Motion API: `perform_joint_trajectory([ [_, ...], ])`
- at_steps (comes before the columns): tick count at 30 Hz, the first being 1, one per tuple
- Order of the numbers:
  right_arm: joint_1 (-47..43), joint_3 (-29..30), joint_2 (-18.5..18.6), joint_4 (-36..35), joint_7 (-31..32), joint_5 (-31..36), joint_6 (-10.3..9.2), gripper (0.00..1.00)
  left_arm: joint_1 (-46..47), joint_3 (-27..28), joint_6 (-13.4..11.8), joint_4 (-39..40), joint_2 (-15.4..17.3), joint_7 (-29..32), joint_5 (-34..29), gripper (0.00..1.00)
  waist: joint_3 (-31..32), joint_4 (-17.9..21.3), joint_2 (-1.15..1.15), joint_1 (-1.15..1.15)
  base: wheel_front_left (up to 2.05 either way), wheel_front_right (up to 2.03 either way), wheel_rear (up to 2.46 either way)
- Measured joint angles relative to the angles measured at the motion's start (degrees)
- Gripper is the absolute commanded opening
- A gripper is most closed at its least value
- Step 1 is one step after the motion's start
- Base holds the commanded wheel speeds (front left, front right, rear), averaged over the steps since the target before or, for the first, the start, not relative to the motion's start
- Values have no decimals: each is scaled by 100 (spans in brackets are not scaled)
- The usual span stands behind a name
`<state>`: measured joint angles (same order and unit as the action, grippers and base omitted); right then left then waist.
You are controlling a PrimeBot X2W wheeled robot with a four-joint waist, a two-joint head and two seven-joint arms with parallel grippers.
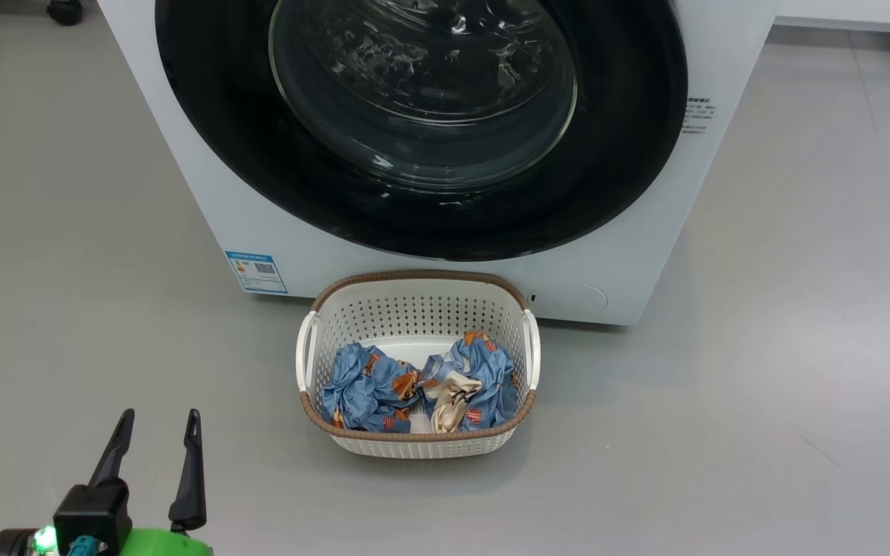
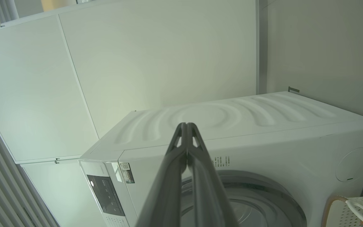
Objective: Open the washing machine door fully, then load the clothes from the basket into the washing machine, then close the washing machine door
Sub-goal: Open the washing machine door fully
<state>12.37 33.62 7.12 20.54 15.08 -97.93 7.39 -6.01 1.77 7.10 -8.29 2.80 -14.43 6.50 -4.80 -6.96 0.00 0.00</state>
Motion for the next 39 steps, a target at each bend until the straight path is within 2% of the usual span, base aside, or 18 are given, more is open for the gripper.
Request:
perform_joint_trajectory([
  [15,674,-227,393,-196,543,-4,0,0,121,-223,1,216,2,0,0,100,-541,-227,0,0,0,0,0],
  [25,1181,-377,572,-250,678,8,0,0,254,-335,1,327,3,0,-34,100,-968,-438,0,0,0,0,0],
  [39,2007,-869,770,-234,978,136,0,0,476,-315,1,423,27,0,-34,100,-1587,-578,0,1,0,0,0],
])
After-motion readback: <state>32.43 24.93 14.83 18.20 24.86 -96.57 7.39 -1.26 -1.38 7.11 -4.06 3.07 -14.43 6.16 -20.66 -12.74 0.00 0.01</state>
